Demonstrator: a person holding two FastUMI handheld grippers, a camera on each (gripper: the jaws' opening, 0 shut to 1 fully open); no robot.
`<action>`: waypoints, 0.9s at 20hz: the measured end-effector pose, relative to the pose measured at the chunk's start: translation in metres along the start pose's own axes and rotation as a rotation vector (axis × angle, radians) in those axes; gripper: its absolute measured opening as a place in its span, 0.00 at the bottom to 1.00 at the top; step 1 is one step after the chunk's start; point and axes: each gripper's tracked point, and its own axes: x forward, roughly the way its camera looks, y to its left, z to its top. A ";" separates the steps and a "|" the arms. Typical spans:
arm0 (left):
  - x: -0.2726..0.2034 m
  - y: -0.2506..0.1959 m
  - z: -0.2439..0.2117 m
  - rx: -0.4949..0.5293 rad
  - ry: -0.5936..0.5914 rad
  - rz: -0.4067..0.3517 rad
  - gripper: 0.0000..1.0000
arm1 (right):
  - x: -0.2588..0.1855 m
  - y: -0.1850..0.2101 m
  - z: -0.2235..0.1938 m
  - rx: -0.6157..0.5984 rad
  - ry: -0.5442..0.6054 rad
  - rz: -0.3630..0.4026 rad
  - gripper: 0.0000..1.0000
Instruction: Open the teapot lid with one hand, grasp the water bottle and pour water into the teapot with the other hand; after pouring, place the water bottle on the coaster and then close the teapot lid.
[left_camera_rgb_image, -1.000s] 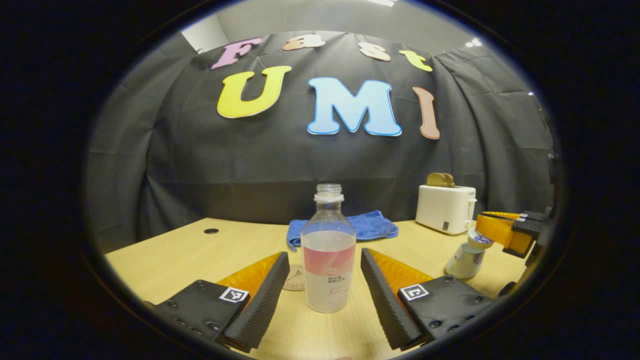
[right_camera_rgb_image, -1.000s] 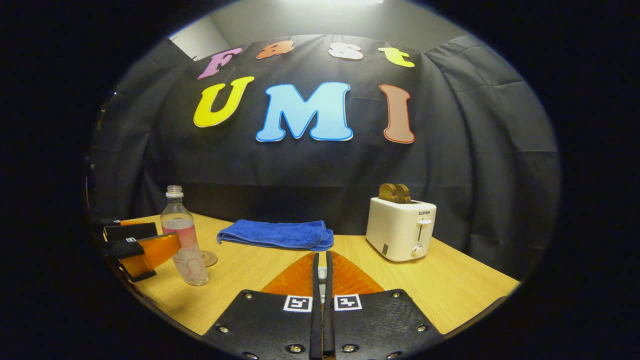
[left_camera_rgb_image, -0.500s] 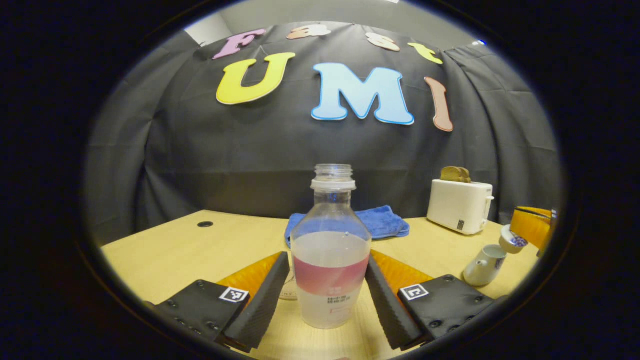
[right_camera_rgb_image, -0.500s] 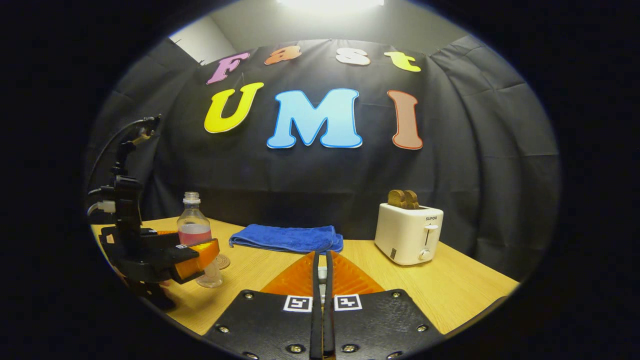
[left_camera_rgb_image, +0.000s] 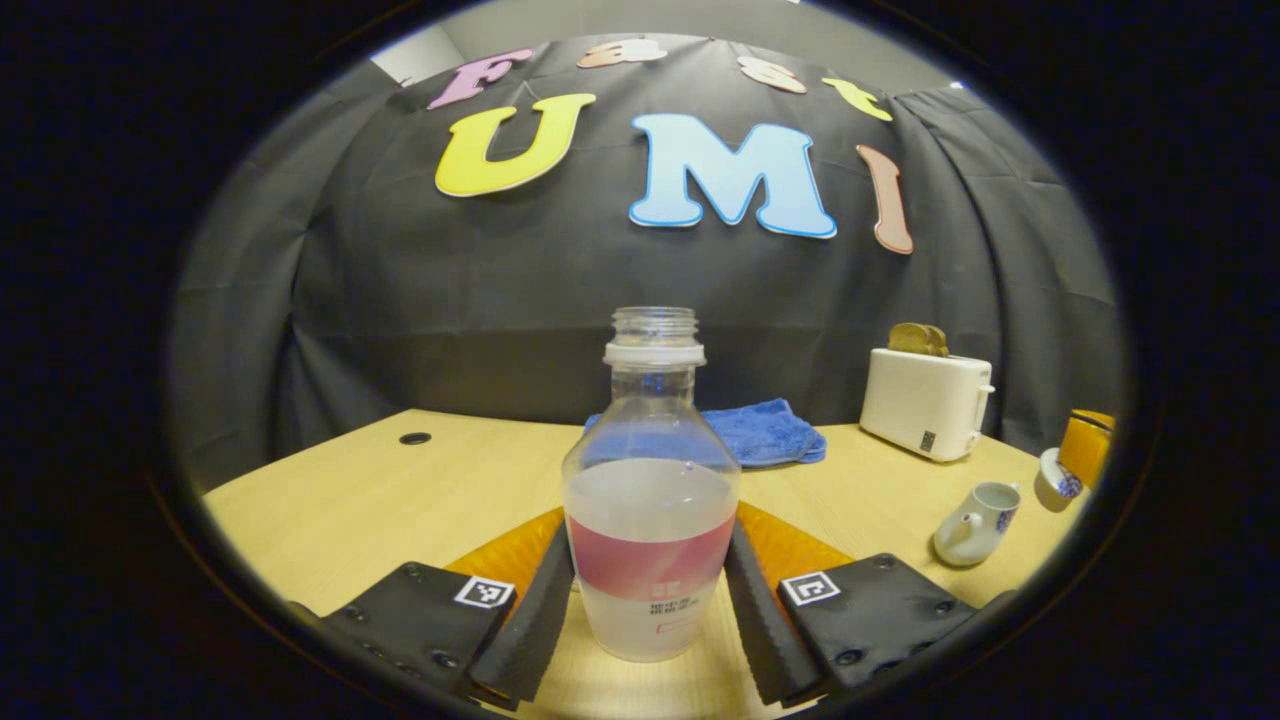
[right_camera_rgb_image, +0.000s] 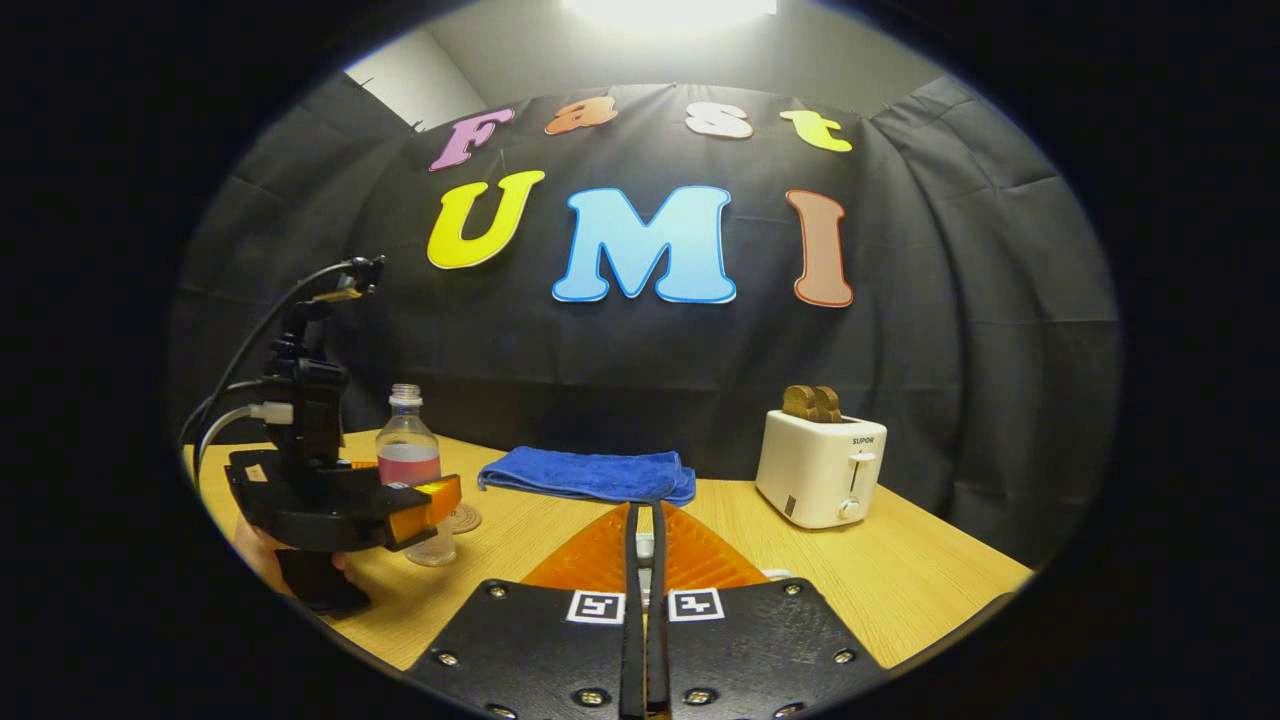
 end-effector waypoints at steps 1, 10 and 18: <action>-0.003 0.001 0.001 0.012 -0.002 0.001 0.87 | -0.011 0.001 -0.001 0.007 0.003 0.003 0.02; -0.022 -0.021 0.024 0.134 -0.043 -0.017 0.87 | -0.110 0.015 -0.010 0.050 0.036 0.039 0.01; -0.018 -0.061 0.033 0.352 -0.051 -0.048 0.87 | -0.162 0.018 -0.042 0.053 0.084 0.064 0.02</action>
